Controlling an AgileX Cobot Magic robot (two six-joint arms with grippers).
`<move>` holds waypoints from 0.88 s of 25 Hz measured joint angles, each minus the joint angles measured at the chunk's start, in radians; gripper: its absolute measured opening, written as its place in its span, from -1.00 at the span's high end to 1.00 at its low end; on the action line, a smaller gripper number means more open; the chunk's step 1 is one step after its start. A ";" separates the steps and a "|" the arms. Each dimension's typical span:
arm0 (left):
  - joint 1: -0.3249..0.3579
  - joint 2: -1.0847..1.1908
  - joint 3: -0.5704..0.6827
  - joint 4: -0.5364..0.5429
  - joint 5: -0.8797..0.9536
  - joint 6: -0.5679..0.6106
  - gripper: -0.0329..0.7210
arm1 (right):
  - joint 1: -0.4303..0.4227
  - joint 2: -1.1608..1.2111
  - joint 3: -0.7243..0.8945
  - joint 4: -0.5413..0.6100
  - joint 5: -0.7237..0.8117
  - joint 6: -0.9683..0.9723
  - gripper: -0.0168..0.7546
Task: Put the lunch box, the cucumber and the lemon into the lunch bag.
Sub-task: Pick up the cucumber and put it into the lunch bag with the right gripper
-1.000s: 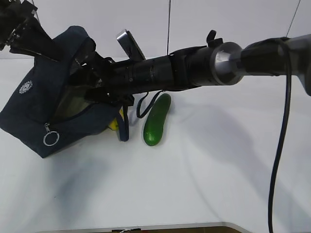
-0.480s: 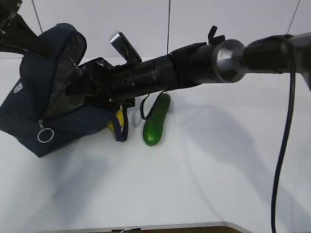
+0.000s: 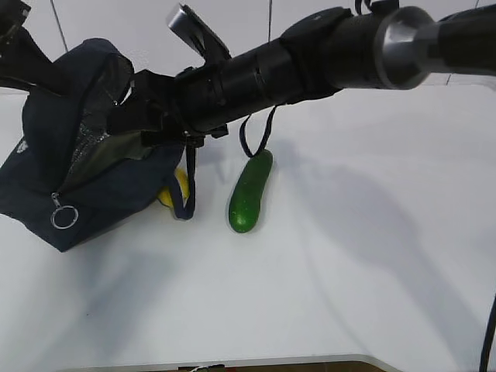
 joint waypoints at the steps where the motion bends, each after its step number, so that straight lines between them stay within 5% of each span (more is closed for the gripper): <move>1: 0.000 0.000 0.000 0.015 0.000 -0.016 0.91 | 0.000 -0.011 0.000 -0.051 0.000 0.028 -0.27; 11: 0.002 0.000 -0.001 0.157 0.000 -0.146 0.91 | 0.000 -0.111 0.000 -0.545 0.041 0.359 -0.27; 22: 0.047 0.000 -0.001 0.173 0.000 -0.162 0.91 | 0.000 -0.130 0.000 -1.030 0.101 0.828 -0.27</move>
